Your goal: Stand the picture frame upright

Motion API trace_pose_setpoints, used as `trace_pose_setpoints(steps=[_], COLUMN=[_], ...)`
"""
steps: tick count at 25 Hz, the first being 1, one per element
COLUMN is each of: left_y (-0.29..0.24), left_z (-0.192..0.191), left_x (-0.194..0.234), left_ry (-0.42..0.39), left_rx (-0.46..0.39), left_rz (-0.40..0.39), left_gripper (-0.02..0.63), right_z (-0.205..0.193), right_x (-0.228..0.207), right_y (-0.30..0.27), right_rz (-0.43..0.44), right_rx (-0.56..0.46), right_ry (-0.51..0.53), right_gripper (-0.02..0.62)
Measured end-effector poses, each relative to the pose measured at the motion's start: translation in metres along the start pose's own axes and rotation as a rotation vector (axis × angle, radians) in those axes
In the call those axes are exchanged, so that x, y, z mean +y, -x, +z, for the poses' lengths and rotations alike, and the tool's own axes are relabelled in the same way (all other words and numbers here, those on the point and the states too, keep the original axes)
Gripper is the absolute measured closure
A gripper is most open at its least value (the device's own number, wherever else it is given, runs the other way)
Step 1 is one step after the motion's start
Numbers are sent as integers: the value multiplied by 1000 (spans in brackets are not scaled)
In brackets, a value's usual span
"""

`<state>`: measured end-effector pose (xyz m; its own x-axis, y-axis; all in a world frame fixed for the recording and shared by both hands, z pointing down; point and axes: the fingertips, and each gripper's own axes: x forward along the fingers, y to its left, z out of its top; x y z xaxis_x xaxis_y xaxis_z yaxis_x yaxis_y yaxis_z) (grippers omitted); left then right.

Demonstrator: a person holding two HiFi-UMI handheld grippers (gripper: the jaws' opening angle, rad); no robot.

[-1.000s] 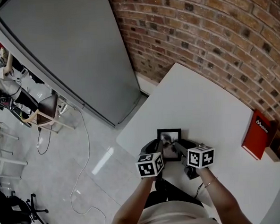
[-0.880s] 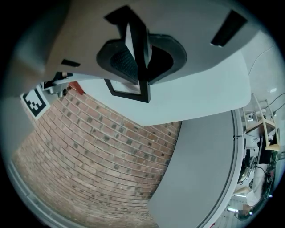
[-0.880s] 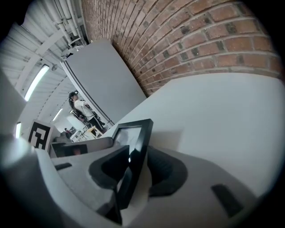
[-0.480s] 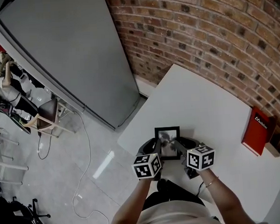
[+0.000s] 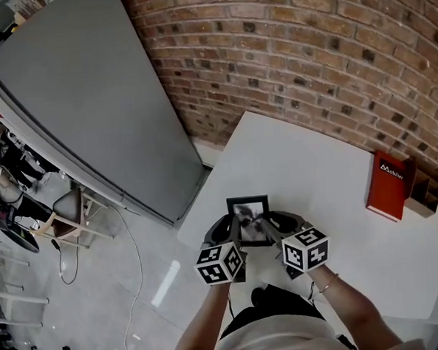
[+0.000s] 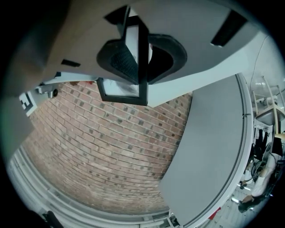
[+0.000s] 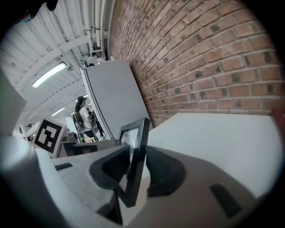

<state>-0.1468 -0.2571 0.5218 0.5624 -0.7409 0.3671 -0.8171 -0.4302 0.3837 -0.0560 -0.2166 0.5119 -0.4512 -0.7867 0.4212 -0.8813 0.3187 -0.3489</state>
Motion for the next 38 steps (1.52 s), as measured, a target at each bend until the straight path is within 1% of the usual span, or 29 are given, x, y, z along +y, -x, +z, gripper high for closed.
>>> trace_pose_setpoints(steps=[5, 10, 18, 22, 28, 33, 38], left_y=[2, 1, -23, -42, -81, -118, -167], left_z=[9, 15, 18, 14, 5, 4, 8], left_x=[-24, -54, -126, -165, -220, -267, -310], left_ry=[-32, -83, -201, -240, -250, -282, -313], left_rx=[-25, -34, -13, 0, 23, 37, 46], left_rz=[-74, -148, -296, -353, -395, -436, -466], left_gripper=[548, 548, 548, 548, 548, 548, 548], right_z=[12, 19, 28, 31, 40, 53, 68], right_x=[-2, -12, -53, -84, -141, -193, -251], right_y=[24, 51, 106, 132, 162, 185, 198], right_rz=[-62, -137, -280, -351, -443, -482, -522], right_rx=[-80, -141, -214, -239, -263, -269, -286], right_ry=[2, 0, -18, -36, -68, -78, -96], right_gripper=[482, 482, 482, 482, 482, 482, 482])
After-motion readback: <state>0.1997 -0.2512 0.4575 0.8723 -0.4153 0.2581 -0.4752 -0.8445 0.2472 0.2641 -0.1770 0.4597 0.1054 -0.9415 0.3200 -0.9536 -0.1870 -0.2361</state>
